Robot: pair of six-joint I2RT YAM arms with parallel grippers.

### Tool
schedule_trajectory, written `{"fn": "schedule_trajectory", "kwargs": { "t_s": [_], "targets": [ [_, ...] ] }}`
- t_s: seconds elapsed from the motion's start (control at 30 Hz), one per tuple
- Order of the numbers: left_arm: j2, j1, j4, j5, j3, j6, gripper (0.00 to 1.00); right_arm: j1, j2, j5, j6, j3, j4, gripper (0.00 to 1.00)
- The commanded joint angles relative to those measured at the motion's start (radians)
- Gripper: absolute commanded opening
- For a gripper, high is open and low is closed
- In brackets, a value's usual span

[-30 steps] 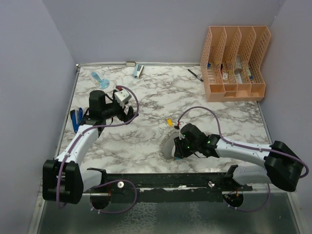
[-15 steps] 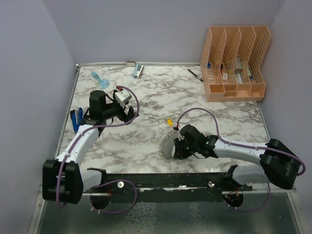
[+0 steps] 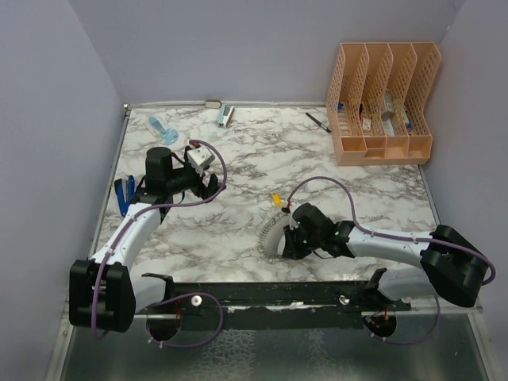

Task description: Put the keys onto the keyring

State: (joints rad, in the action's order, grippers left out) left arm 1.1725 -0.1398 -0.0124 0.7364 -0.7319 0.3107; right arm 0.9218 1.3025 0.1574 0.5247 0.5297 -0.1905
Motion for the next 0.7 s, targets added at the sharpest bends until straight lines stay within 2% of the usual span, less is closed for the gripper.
{"fn": "schedule_trajectory", "kwargs": {
  "t_s": [0.0,0.23,0.4,0.57,0.67],
  "targets": [
    [-0.016,-0.007,0.028,0.023,-0.037,0.018,0.87,0.006,0.003,0.017,0.011,0.006,0.014,0.01],
    [0.0,-0.013,0.054,0.06,-0.095,-0.008,0.87,0.007,-0.142,-0.048,-0.012,0.028,0.017,0.01],
    [0.024,-0.029,0.028,0.167,-0.126,-0.081,0.87,0.006,-0.218,-0.062,-0.04,0.028,0.086,0.01],
    [0.053,-0.067,-0.13,0.309,-0.049,-0.187,0.88,0.006,-0.208,-0.044,-0.055,0.036,0.152,0.01],
    [0.074,-0.084,-0.3,0.361,0.017,-0.288,0.87,0.007,-0.195,-0.031,-0.054,0.048,0.198,0.01]
  ]
}}
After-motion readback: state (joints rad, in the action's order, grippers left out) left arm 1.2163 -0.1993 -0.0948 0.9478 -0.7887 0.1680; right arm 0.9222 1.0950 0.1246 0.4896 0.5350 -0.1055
